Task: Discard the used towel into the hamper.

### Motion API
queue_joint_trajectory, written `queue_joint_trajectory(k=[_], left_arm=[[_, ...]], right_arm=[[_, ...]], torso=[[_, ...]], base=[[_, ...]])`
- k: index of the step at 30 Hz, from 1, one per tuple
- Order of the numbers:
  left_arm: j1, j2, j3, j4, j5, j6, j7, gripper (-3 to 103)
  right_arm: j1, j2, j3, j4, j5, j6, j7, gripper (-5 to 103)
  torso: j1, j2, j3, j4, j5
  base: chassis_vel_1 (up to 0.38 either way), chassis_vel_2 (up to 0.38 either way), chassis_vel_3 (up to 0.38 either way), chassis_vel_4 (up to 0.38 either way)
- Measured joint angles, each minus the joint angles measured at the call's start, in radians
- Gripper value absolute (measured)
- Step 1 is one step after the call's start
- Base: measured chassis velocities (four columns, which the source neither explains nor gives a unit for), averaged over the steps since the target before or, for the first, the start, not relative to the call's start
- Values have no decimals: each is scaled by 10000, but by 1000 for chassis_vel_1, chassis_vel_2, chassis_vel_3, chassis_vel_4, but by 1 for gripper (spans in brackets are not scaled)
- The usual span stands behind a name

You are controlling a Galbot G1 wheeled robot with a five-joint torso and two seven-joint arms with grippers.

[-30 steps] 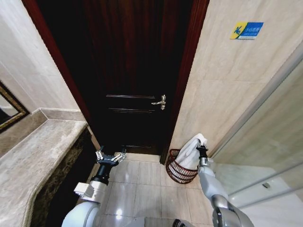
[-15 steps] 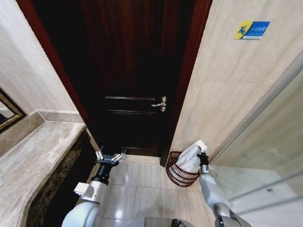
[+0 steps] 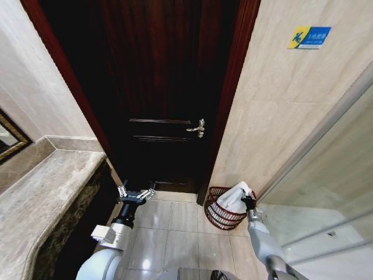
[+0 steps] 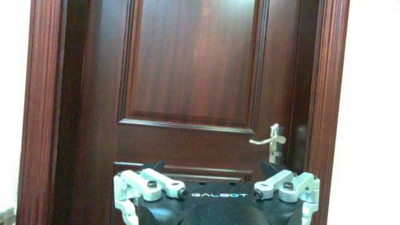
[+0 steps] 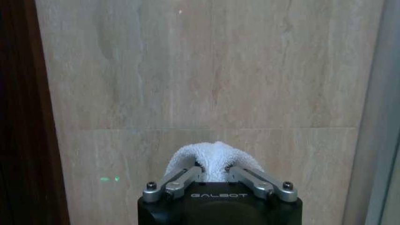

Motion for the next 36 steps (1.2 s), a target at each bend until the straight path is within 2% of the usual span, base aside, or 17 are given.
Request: queue_joint_trajectory(k=[6,13,23,28,30,33,34,36], left_arm=[[0,1,0,0,0,0,0,99],[0,0,0,0,0,0,0,99],[0,0,0,0,0,0,0,99],[0,0,0,0,0,0,0,99],[-1,0,0,0,0,0,0,99],[0,0,0,0,0,0,0,99],[0,0,0,0,0,0,0,99],[0,0,0,0,0,0,0,99]], right_arm=[[265,1,12,-43,-187,-343,-21,7],[141,-12,4,-81,-240,-709,-405,7],[-35,-71,-5,-214,-553,-1149,-377,7],[-40,-76,23,-250,-1039,-1343,-224,7],[-87,-87,39,-157,-1394,-1607,-187,7],[-133,-191,25,27,-1889,-2670,-233,7],[-133,-191,25,27,-1889,-2670,-233,7],[-8,-269,17,27,-2010,-3294,-333,7]], torso=[[2,0,0,3,0],[1,0,0,0,3],[9,-1,2,2,1],[7,-1,2,3,1],[1,0,0,4,0],[-3,0,-1,0,1],[-3,0,-1,0,1],[-4,0,-1,-2,0]], base=[[0,0,0,0],[0,0,0,0],[-48,53,46,-44],[-12,7,12,-10],[0,0,0,0],[0,0,0,0],[0,0,0,0],[0,0,0,0]])
